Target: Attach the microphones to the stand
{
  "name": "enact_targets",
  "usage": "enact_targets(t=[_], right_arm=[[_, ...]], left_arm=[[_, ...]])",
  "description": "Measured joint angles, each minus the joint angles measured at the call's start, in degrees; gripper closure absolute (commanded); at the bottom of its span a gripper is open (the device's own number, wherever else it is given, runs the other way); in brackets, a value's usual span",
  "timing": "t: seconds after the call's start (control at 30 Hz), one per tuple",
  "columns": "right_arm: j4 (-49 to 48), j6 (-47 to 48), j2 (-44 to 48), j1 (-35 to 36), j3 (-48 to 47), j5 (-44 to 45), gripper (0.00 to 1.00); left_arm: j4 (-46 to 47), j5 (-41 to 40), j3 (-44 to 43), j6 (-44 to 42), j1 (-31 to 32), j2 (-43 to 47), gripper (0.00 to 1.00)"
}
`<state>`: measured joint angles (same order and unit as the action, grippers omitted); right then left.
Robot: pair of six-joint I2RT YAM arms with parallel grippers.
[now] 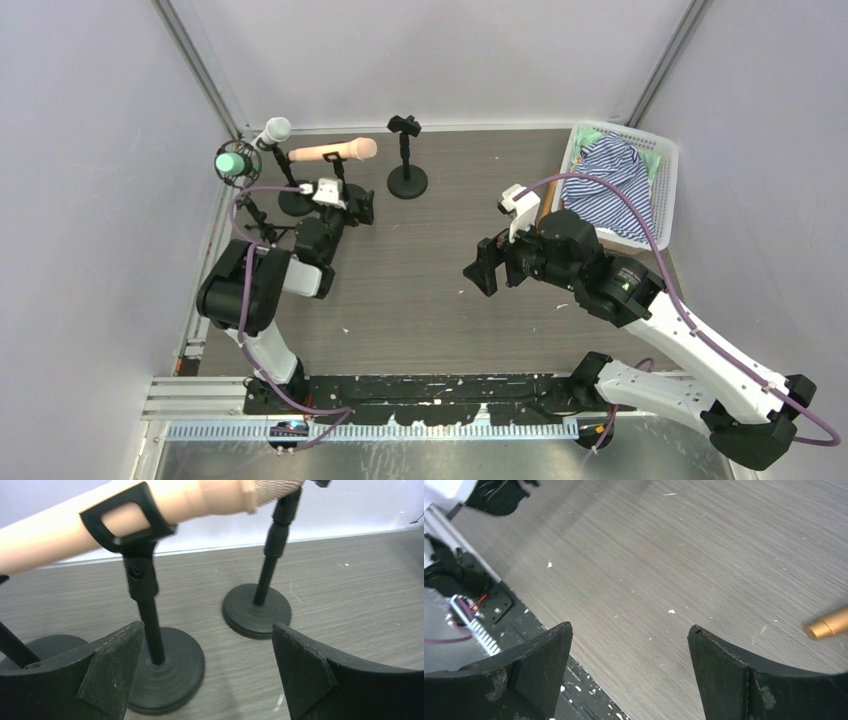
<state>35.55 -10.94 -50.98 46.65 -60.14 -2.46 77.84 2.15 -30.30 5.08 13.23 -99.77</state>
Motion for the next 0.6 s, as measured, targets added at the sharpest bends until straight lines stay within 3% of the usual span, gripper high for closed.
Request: enact_targets(t=[0.3, 0.43, 0.6], right_arm=[[1.5, -3.6, -4.6, -0.6, -0.4, 12.3, 0.11], [3.2, -6.2, -9.3, -3.0, -0.7, 15.3, 0.11], [1.9, -8.8, -15.1, -6.1, -1.0, 15.5, 0.11]], left_arm=[[-6.5, -17.6, 8.1, 0.7, 15.5, 11.5, 0.0], [-16.4, -22.9, 9.7, 2.8, 21.6, 20.7, 0.0], [-31.2, -26.4, 10.4, 8.4, 24.9, 34.0, 0.0]])
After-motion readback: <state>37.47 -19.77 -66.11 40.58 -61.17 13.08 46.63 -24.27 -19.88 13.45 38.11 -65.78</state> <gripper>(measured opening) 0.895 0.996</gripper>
